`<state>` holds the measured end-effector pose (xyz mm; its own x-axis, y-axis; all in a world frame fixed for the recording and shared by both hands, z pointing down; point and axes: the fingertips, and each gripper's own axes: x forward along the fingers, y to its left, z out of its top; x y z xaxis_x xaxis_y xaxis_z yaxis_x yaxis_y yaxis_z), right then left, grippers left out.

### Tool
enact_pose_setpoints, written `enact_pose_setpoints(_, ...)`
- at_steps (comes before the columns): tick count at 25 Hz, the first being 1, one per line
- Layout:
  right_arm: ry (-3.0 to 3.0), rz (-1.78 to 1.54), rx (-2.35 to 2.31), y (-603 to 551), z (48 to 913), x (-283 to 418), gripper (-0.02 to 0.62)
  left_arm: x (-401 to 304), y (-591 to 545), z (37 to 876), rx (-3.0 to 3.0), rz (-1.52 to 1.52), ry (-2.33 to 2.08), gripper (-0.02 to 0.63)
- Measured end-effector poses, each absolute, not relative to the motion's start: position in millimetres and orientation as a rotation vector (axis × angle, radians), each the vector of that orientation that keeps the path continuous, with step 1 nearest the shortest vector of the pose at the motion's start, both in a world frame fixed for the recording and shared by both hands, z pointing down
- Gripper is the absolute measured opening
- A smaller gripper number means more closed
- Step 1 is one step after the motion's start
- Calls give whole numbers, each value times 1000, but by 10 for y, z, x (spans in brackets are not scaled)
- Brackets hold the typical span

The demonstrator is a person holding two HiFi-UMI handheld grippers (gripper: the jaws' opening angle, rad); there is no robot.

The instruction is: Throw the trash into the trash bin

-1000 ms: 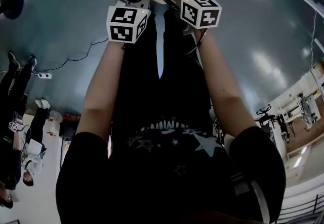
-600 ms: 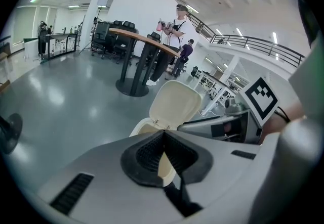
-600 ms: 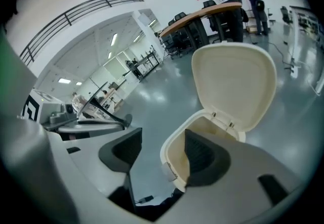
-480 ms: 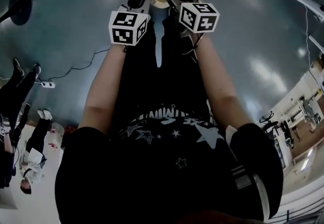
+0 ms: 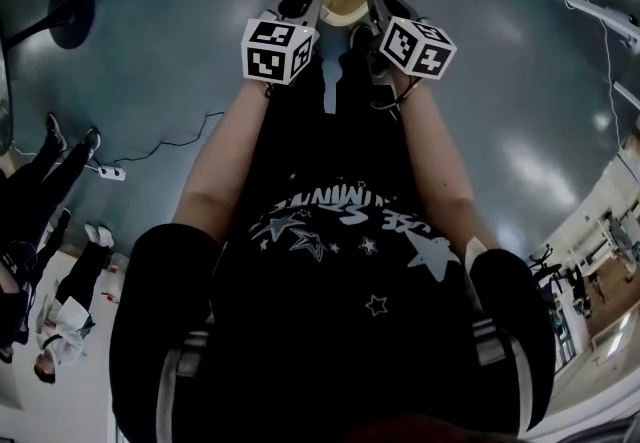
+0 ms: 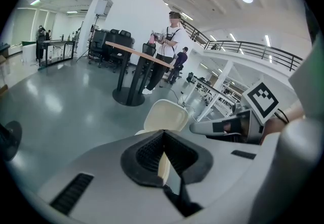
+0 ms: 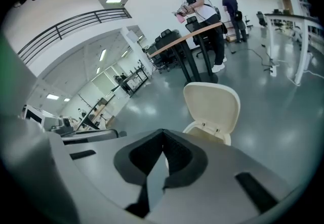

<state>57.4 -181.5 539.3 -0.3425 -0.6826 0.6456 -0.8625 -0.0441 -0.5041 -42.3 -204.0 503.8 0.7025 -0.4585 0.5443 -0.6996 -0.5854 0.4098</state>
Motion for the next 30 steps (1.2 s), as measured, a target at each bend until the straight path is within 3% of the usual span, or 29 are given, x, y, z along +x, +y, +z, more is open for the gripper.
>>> enact_pose_setpoints(17, -2211, 1167, 1543, -1854, 4666, 564, 6, -431, -2088, 4356, 2316, 416, -997, 11)
enact_pose_setpoints(30, -2290, 1226, 1500, -800, 4465, 1051, 6, -157, -1125, 3969, 2332, 323, -1097, 11)
